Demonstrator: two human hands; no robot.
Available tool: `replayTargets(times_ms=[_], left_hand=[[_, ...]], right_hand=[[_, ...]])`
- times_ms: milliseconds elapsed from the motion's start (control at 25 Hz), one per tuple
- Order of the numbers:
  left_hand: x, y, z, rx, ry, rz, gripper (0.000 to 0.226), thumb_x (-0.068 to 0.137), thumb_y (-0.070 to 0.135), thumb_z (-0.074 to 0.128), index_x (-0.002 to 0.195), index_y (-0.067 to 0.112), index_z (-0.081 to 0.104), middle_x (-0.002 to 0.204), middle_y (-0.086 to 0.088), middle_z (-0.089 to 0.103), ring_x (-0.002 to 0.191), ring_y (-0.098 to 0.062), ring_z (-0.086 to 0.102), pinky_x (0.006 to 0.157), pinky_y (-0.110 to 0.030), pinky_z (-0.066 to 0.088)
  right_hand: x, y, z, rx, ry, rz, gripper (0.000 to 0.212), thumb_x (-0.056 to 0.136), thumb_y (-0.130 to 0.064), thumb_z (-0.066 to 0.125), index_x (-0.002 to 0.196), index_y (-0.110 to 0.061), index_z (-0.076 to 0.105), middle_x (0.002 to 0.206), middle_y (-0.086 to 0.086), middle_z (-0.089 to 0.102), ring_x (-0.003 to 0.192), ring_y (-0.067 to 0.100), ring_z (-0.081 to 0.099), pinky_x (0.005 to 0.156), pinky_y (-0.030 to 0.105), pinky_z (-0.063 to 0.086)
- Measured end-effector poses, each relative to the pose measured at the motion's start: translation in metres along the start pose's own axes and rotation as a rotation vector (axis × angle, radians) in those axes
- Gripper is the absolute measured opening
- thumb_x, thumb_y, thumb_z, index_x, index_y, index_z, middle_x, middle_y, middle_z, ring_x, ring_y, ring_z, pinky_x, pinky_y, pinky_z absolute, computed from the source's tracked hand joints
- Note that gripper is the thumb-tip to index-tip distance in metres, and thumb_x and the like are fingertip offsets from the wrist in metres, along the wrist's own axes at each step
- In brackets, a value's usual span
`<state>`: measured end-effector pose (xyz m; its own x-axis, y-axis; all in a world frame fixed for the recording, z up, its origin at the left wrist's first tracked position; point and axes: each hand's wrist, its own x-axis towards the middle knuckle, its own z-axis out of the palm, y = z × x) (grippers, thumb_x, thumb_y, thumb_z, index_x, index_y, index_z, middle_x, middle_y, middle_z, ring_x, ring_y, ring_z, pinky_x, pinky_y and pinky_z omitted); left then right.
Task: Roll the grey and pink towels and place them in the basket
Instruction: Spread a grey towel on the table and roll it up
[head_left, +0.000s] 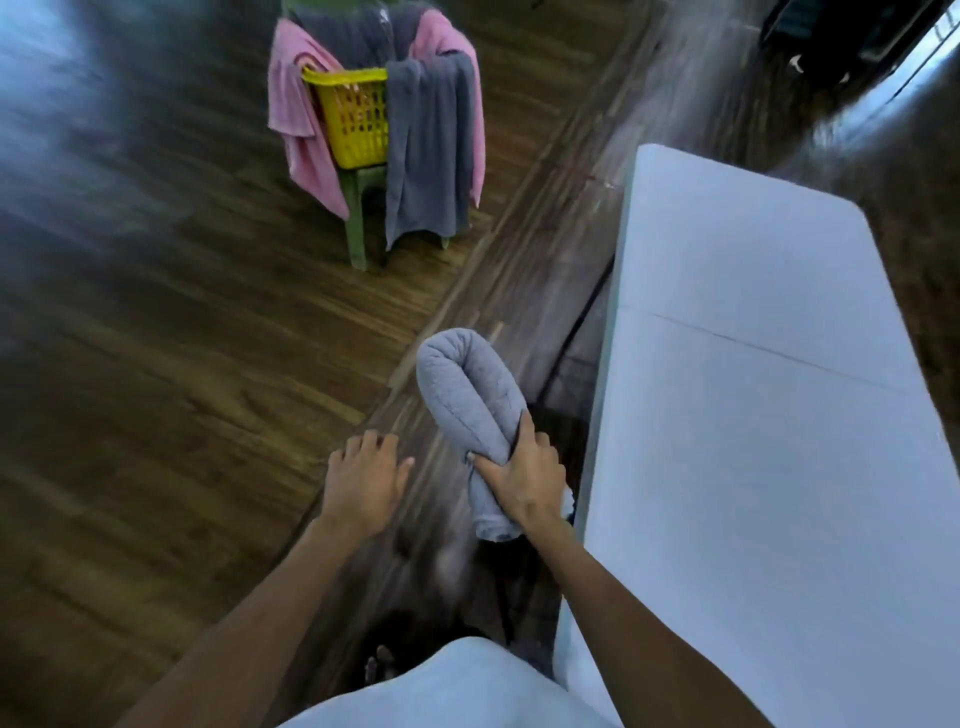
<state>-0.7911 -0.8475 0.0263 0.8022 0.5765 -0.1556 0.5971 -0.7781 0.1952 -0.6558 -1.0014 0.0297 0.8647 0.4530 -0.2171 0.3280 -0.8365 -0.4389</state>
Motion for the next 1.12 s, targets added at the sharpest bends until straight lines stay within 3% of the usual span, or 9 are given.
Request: replayTargets(times_ms=[240, 760, 1120], left_hand=[[0.1, -0.071, -0.02, 0.001, -0.035, -0.034, 0.039, 0.097, 0.045, 0.039, 0.119, 0.017, 0.054, 0.12, -0.007, 0.056, 0.113, -0.028, 0.053, 0.09, -0.042, 0.044], [0.491, -0.147, -0.126, -0.16, 0.093, -0.115, 0.036, 0.099, 0.042, 0.041, 0.124, 0.02, 0.053, 0.122, -0.003, 0.056, 0.113, -0.021, 0.053, 0.092, -0.037, 0.042], [0.796, -0.224, -0.174, -0.06, 0.236, -0.006, 0.029, 0.091, 0.037, 0.051, 0.104, 0.014, 0.063, 0.1, -0.009, 0.062, 0.094, -0.035, 0.059, 0.079, -0.045, 0.045]], right_hand=[[0.09, -0.094, 0.031, 0.022, -0.042, -0.003, 0.097, 0.074, -0.069, 0.062, 0.149, -0.02, 0.023, 0.126, 0.011, 0.054, 0.114, 0.033, 0.054, 0.094, 0.049, 0.047], [0.459, -0.289, -0.004, 0.097, -0.021, -0.102, 0.091, 0.07, -0.068, 0.065, 0.141, -0.021, 0.033, 0.117, 0.009, 0.058, 0.105, 0.032, 0.058, 0.086, 0.046, 0.051], [0.721, -0.42, -0.008, 0.16, 0.048, -0.041, 0.086, 0.067, -0.074, 0.062, 0.133, -0.024, 0.037, 0.117, 0.008, 0.059, 0.106, 0.034, 0.058, 0.084, 0.047, 0.051]])
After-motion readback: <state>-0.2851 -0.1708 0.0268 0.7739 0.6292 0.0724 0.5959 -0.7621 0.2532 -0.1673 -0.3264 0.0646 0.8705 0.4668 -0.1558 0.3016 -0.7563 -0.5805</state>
